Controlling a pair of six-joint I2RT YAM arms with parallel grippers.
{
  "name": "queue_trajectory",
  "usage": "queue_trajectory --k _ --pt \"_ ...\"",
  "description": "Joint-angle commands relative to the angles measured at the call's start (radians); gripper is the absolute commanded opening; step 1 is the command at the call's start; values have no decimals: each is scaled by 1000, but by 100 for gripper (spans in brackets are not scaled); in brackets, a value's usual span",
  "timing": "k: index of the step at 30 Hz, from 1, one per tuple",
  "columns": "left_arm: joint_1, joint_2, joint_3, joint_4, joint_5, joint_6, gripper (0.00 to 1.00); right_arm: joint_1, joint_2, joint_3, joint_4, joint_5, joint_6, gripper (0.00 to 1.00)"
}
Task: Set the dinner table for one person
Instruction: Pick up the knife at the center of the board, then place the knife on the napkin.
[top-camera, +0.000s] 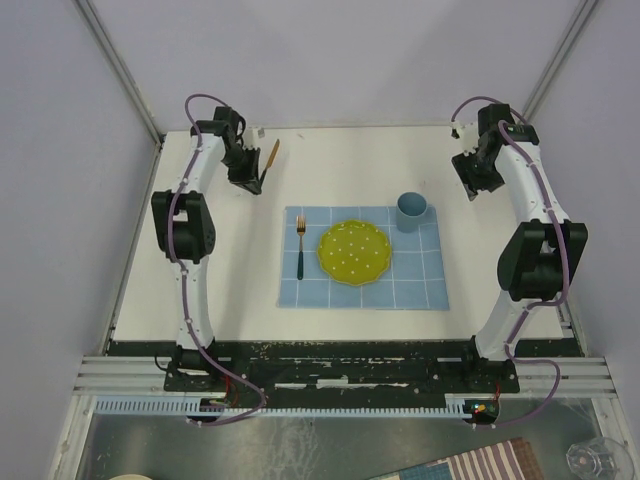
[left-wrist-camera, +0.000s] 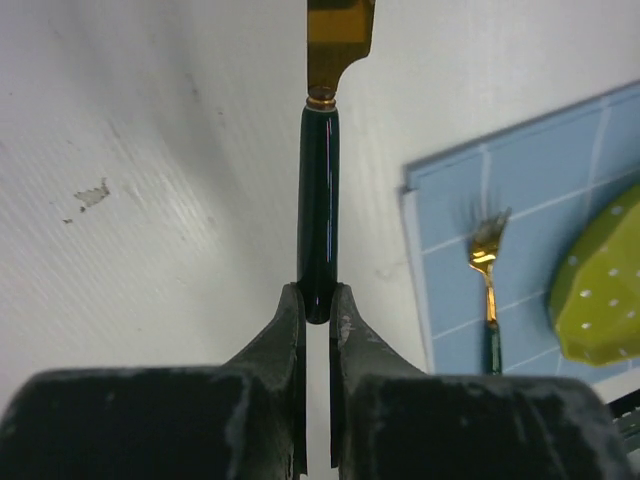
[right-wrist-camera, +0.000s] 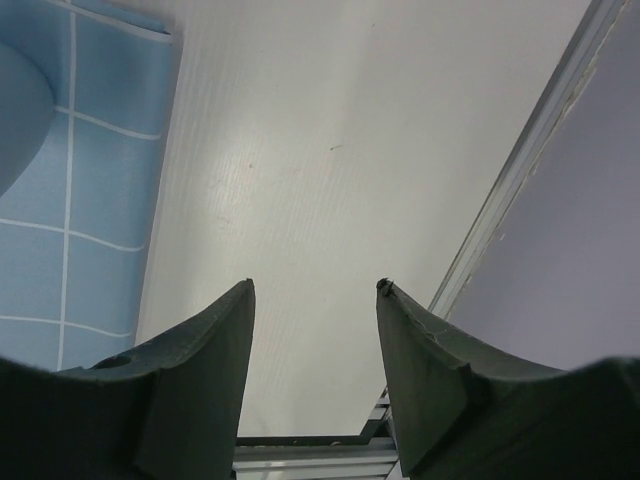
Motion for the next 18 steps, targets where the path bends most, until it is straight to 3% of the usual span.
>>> queue_trajectory --k 1,13,18 --pt "-33 -205 -71 79 122 -60 3 -3 -24 -23 38 38 9 60" --pt "-214 -217 -37 214 191 -128 3 -2 7 50 34 68 22 58" --pt "-266 -240 -65 345 215 -188 3 -3 50 184 -4 -62 76 59"
